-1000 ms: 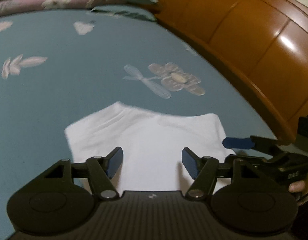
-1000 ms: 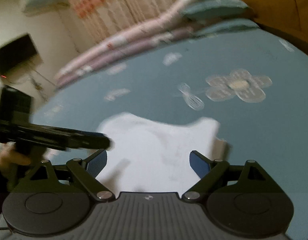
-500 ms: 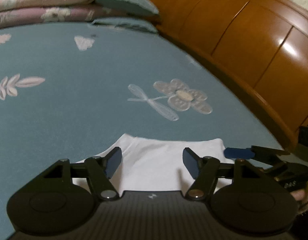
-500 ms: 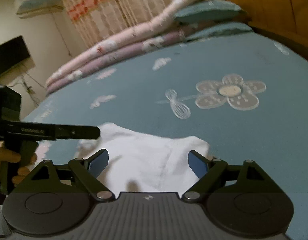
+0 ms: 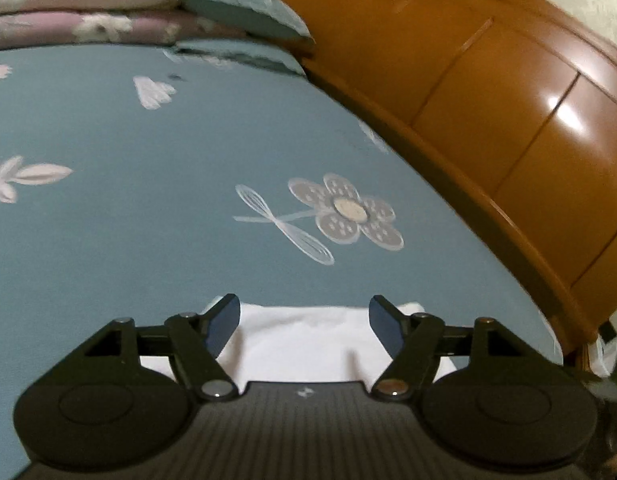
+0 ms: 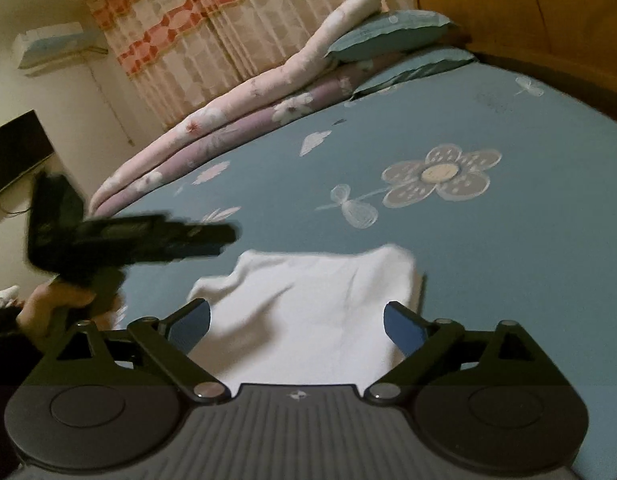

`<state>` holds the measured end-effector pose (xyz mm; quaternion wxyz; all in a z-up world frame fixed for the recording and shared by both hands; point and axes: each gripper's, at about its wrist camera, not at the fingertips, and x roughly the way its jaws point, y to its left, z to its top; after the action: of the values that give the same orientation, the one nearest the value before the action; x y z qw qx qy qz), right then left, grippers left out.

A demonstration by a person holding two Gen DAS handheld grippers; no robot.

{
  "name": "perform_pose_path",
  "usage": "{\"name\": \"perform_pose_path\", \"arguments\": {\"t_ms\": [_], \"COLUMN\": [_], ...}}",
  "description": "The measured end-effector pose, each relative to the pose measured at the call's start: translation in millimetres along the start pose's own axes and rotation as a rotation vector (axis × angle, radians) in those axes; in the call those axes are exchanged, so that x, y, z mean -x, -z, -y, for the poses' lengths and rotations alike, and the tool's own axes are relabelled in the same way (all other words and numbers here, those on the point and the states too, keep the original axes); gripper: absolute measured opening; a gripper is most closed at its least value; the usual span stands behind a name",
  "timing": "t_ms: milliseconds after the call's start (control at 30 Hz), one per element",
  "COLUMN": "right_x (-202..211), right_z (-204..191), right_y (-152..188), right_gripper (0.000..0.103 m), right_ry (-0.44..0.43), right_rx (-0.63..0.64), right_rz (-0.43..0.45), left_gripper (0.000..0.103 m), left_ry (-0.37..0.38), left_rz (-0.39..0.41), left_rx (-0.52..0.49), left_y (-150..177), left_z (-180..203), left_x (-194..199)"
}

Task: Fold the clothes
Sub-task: 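Press the folded shirt edge flat with both open grippers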

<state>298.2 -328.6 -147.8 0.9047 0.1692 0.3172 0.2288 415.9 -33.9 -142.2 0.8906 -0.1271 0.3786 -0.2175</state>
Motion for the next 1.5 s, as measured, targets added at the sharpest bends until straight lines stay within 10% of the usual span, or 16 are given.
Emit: {"name": "perform_pose_path", "arguments": {"t_ms": [467,1500], "right_x": [9,57], "right_z": [-13,-43], "right_y": [36,57], "right_gripper": [0.098,0.102], "right_ry": [0.051,0.032], "right_rx": [0.041,0.013], "right_rz": [-0.101,-0.119], "left_gripper": [0.072,0.082], "left_ry": [-0.050,-0.088], "left_rz": [-0.028,-0.177], "left_rx": [-0.072,0.111], "left_y": [13,129], "left_z": [32,76], "left_x": [37,109]}}
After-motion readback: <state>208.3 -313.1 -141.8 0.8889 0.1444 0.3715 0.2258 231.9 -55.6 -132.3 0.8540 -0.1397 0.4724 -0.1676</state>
